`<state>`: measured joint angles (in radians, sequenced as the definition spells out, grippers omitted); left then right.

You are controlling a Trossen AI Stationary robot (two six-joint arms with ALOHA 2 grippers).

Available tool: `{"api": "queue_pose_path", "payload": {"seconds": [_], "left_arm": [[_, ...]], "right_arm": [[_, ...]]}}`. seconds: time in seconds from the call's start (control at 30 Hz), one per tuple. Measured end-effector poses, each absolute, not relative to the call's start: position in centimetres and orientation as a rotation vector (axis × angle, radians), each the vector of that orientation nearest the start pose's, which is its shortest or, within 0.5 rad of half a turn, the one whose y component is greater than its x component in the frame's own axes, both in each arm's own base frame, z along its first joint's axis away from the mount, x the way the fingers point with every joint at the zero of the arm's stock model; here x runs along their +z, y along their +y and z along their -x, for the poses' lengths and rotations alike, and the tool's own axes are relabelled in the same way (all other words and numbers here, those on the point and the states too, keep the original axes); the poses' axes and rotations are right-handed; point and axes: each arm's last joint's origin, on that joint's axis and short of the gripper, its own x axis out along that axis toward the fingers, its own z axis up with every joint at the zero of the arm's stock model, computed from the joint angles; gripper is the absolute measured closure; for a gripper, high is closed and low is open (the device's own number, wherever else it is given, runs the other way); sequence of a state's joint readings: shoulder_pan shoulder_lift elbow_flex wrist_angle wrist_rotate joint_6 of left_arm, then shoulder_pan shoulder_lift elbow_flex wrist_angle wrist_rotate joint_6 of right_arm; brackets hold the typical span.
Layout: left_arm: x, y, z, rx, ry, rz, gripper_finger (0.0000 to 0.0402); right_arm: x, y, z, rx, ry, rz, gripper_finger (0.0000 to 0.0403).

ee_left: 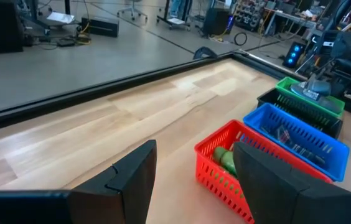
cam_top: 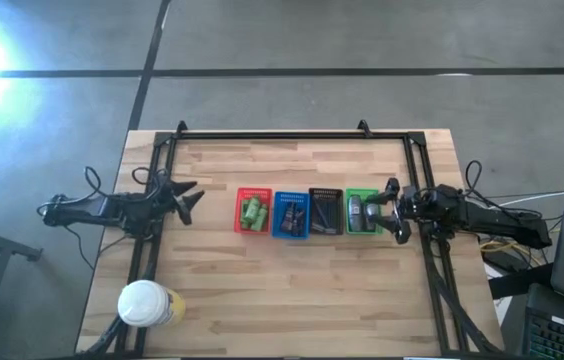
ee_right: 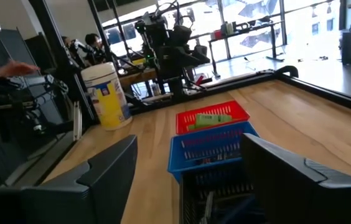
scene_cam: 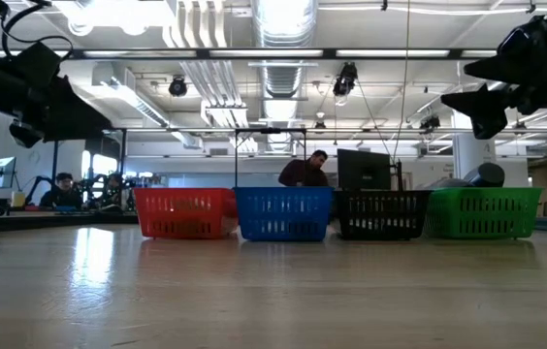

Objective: Pick & Place Travel size toiletries
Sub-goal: Return to Home Position

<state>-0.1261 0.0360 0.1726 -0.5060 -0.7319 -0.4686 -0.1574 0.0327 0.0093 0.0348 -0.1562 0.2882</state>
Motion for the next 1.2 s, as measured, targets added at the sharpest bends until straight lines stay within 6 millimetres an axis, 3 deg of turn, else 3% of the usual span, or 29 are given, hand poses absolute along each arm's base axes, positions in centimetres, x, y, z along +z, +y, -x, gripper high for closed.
{"api": "queue_pose_path", "payload": {"seconds": [0.27,0.5,0.63,0.73,0.97,1.2], "left_arm": [[17.2,1.0,-7.7,0.651,0.142,0.320,0.0184],[17.2,1.5,-9.1,0.641,-0.226,0.476,0.0184],[17.9,1.8,-9.0,0.617,-0.261,0.401,0.0184],[17.9,2.1,-9.1,0.552,-0.237,0.339,0.0184],[17.6,1.5,-9.6,0.156,-0.111,-0.025,0.0184],[16.8,1.6,-9.6,0.202,-0.035,0.037,0.0184]], "right_arm": [[16.7,-1.1,-9.8,-0.001,-0.009,-0.286,0.0098],[16.7,-1.1,-9.8,-0.001,-0.009,-0.286,0.0079],[16.7,-1.1,-9.8,-0.001,-0.009,-0.286,0.0068],[16.7,-1.1,-9.8,-0.001,-0.010,-0.286,0.0059],[16.7,-1.1,-9.8,-0.001,-0.010,-0.286,0.0044],[16.7,-1.1,-9.8,-0.001,-0.009,-0.286,0.0054]]}}
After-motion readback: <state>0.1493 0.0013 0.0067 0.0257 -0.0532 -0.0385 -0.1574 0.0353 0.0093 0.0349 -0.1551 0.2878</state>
